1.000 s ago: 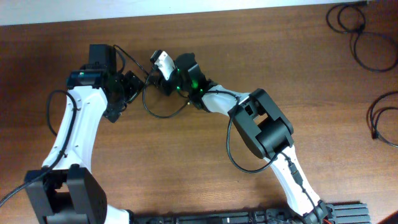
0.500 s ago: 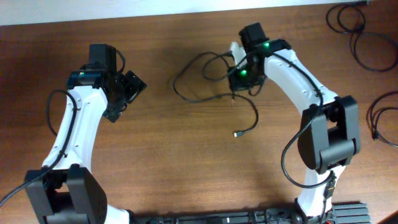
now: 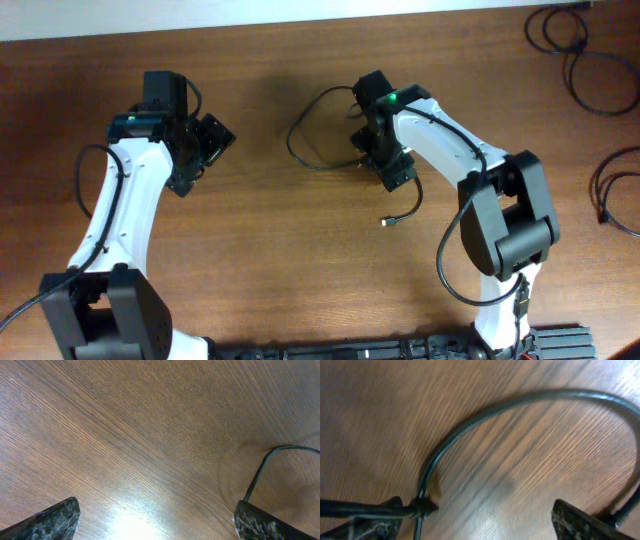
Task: Untangle cables
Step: 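Drag the last cable toward the upper right with the right gripper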
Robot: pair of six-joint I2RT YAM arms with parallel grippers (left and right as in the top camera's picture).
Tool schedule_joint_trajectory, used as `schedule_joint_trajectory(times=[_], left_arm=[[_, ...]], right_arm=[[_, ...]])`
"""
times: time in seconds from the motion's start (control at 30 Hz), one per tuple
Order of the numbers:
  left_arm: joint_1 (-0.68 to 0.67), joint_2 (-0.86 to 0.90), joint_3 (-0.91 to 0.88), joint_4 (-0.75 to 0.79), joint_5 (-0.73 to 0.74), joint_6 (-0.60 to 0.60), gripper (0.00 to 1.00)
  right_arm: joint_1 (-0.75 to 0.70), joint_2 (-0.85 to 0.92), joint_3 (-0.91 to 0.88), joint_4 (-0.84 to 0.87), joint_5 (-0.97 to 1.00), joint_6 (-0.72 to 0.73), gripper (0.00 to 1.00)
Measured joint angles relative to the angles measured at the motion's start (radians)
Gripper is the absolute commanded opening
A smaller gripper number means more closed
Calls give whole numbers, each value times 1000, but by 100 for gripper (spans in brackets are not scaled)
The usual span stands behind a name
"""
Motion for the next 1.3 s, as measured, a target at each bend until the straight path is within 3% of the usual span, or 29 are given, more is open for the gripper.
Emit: schedule_joint_trajectory(times=[0.07, 0.13, 0.23, 0.33, 0.5, 0.57, 0.67, 0.73, 0.77, 0.83, 0.87, 1.03, 1.27, 1.3], left_arm=[[0, 0, 0, 0, 0, 0, 99], [0, 0, 0, 0, 0, 0, 99], [0, 0, 0, 0, 0, 0, 99], [0, 0, 0, 0, 0, 0, 99], [0, 0, 0, 0, 0, 0, 99], [0, 0, 0, 0, 0, 0, 99], [0, 0, 0, 0, 0, 0, 99], [0, 0, 0, 1, 0, 0, 99], [0, 0, 0, 0, 0, 0, 99], [0, 0, 0, 1, 0, 0, 99], [0, 0, 0, 0, 0, 0, 99], [0, 0, 0, 0, 0, 0, 99], [0, 0, 0, 0, 0, 0, 99], [0, 0, 0, 0, 0, 0, 99]], right_arm=[[-6, 12, -41, 69, 95, 79, 59], [-5, 14, -85, 157, 138, 105, 49], [-12, 0, -119, 174, 171, 114, 7], [-52, -2, -135, 208, 235, -139, 4], [-214, -70, -135, 190, 244, -826, 4], [-364, -211, -39, 243, 227, -1107, 4], [-535, -221, -11, 373, 132, -1402, 4], [-623, -177, -14, 285, 125, -1442, 4], [-653, -169, -17, 166, 119, -1337, 13], [-684, -167, -52, 126, 114, -1204, 54], [-697, -166, -80, 138, 114, -1169, 99], [-714, -165, -139, 190, 228, -1065, 98], [-725, -13, -192, 463, 222, -1004, 100], [-725, 5, -180, 499, 215, -1002, 82]])
